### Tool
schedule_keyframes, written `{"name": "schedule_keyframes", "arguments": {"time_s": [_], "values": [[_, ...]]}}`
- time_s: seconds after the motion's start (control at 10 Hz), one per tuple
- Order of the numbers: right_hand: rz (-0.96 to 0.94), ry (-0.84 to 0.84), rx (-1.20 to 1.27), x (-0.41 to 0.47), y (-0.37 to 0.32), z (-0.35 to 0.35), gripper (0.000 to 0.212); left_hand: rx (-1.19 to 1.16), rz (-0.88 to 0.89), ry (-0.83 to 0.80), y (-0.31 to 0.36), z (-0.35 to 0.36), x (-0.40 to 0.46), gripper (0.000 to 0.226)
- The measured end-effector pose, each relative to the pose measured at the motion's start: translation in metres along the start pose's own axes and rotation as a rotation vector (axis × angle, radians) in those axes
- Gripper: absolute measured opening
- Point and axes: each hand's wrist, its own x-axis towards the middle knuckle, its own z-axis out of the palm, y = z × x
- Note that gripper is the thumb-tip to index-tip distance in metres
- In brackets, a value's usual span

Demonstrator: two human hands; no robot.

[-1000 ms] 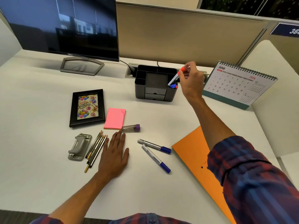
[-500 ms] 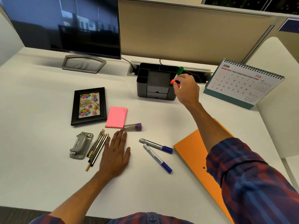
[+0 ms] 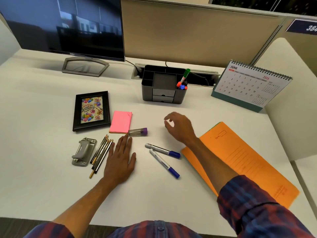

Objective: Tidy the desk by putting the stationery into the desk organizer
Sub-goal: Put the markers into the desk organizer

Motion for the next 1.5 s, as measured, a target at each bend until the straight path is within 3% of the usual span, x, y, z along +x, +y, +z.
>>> {"name": "schedule_keyframes", "arguments": {"time_s": [0.2,0.4,0.7,0.8,1.0,1.4,1.5], "values": [[0.056,-0.218,0.028,-0.04,-0.004,0.022,0.019,-0.003,0.0,0.001,0.0,0.0,0.0,0.066],[0.086,-0.244,0.044,-0.057,-0.006,0.015,0.023,-0.003,0.008,0.0,0.0,0.0,0.0,0.067],[0.035,-0.48,0.021,-0.066,-0.002,0.0,0.016,-0.008,0.01,0.027,0.001,-0.002,0.0,0.066],[0.148,-0.422,0.272,-0.06,0.0,-0.002,0.011,0.003,0.008,0.022,0.0,-0.001,0.0,0.066],[0.279,-0.102,0.625,-0.028,-0.008,-0.031,0.017,0.005,0.011,0.025,0.0,0.0,0.0,0.066],[0.231,0.524,0.401,0.084,0.008,-0.101,0.024,0.01,0.003,0.019,-0.002,0.002,0.0,0.065],[0.214,0.568,0.308,0.103,0.011,-0.108,0.027,0.004,0.002,0.017,-0.002,0.003,0.0,0.065]]}}
